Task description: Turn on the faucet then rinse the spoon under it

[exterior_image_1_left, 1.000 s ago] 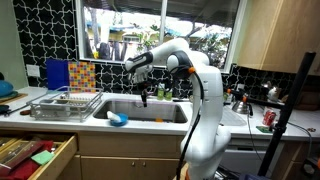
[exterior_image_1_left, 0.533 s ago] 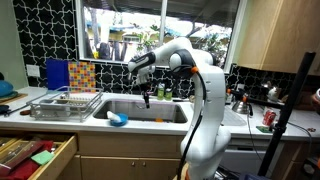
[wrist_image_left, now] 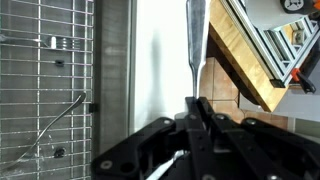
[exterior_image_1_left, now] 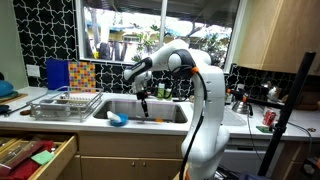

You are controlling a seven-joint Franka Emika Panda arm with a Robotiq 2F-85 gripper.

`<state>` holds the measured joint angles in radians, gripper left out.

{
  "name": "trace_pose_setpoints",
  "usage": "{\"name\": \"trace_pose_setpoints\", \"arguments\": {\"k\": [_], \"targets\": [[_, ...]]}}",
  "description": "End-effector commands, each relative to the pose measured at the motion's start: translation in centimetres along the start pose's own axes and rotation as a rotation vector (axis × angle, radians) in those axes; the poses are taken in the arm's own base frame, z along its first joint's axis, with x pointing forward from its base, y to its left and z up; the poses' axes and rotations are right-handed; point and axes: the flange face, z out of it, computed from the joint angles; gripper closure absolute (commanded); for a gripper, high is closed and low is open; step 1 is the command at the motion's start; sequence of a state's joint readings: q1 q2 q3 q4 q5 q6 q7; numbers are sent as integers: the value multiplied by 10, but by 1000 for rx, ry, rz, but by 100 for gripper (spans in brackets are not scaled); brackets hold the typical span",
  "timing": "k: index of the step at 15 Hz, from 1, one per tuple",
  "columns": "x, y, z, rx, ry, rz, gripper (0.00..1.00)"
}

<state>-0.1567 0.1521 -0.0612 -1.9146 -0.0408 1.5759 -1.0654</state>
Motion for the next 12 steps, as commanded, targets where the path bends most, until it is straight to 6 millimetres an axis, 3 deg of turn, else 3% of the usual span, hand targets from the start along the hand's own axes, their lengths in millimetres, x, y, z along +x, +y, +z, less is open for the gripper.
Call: {"name": "trace_pose_setpoints", "arguments": {"k": [1,12], "targets": [[-4,-6,21,-18,33,7,98],[1,-5,45,-95,96,56,98]]}}
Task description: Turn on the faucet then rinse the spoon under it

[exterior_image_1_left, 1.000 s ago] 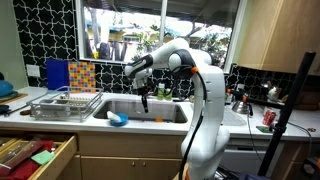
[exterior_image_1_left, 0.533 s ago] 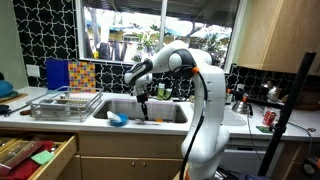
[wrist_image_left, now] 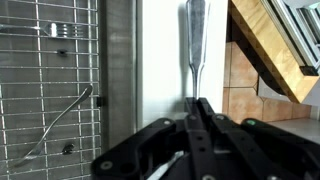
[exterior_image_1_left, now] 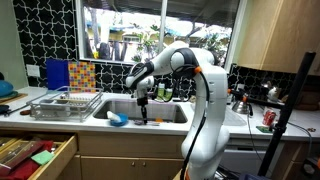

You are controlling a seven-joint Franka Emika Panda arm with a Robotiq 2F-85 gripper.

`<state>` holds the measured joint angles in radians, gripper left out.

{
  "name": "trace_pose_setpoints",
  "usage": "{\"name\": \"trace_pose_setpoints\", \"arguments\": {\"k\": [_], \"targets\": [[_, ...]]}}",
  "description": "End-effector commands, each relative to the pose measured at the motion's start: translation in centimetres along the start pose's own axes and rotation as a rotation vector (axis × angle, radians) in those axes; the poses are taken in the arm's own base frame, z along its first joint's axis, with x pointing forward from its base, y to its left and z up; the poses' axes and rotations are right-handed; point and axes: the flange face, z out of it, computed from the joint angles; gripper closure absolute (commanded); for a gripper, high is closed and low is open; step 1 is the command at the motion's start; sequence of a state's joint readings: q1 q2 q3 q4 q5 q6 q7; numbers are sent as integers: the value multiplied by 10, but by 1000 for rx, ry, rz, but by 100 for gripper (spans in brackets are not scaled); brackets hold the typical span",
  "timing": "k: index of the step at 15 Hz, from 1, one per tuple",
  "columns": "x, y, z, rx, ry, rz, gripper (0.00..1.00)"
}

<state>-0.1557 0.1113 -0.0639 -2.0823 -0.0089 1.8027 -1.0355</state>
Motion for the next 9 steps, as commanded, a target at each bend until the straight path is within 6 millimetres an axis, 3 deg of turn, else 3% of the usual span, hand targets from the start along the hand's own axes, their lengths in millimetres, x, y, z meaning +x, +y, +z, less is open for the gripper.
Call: {"name": "trace_pose_setpoints", "arguments": {"k": [1,2,4,9], "targets": [[-5,-7,4,-30,19,27,90],[-5,-8,4,-26,22,28,68],[-6,-9,2,-27,22,23,64],[-10,-17,-16,-58,33,13,27]]}}
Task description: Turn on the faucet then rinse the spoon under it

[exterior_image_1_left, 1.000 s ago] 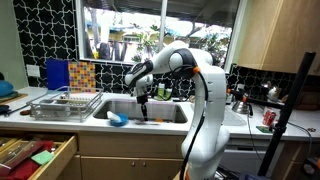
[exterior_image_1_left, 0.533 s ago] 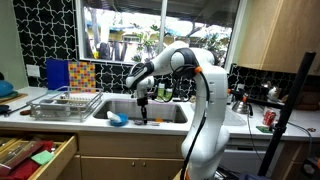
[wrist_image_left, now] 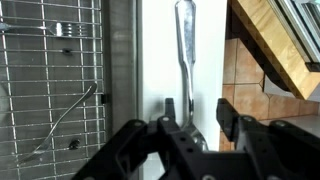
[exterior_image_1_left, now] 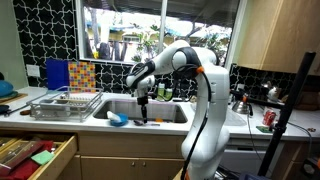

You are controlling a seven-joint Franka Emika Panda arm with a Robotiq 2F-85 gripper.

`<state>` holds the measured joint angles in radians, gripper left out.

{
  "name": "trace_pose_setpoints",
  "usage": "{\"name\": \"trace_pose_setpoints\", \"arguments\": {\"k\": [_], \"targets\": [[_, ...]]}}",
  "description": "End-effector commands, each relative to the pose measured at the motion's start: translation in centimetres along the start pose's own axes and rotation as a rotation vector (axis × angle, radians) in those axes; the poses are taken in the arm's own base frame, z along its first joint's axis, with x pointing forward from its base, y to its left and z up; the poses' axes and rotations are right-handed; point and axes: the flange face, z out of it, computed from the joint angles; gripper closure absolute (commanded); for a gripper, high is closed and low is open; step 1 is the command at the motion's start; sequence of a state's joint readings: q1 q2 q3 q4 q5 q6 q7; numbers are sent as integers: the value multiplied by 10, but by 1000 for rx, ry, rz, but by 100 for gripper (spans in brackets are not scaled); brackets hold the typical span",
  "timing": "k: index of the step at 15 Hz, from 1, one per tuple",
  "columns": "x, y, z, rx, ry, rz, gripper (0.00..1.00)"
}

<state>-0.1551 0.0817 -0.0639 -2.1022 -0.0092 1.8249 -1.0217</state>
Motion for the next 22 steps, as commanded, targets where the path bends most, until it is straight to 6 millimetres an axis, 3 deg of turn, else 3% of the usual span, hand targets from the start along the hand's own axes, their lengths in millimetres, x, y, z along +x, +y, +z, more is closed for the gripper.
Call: {"name": "trace_pose_setpoints", "arguments": {"k": [1,4,11,19,20,22], "targets": [[-8,-15,-18,-36,24,2,20],[-13,-32,-57,-73,59,75,0],[-11,-70,-144,-143,131,469,0],[3,-89,-196,-235,296,669,0],[6,-84,-187,-219,247,638,0],[6,-86,-196,-235,276,650,0]]}}
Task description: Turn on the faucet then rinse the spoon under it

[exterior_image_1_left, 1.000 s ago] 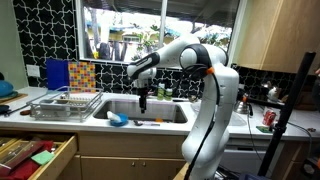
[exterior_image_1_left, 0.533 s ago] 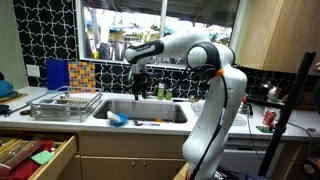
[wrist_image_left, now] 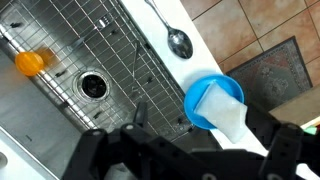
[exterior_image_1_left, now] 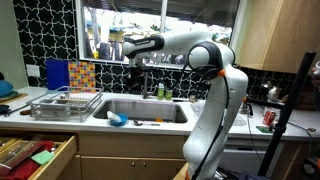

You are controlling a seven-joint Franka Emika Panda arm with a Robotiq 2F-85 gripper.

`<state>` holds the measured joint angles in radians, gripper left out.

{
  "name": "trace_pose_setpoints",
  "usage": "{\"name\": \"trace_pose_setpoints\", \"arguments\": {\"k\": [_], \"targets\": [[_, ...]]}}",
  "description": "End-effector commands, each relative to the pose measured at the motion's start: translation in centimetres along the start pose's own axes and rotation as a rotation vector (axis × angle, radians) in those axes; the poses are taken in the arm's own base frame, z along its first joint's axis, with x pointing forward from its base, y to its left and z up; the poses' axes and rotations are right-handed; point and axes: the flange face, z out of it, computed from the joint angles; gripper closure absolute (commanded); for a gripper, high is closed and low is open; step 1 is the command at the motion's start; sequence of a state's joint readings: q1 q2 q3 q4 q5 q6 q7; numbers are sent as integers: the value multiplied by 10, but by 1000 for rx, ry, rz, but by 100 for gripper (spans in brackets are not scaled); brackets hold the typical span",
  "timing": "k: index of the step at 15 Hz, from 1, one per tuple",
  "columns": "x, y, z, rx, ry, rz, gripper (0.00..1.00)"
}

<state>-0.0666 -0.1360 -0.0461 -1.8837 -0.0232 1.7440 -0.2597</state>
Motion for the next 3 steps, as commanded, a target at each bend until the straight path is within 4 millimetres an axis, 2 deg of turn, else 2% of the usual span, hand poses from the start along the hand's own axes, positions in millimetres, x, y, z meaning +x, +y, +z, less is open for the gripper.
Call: {"name": "trace_pose_setpoints", "arguments": {"k": [1,3], "targets": [[0,0,-2,0,2,2,0],[-1,0,-2,-1,3,3,0]]}}
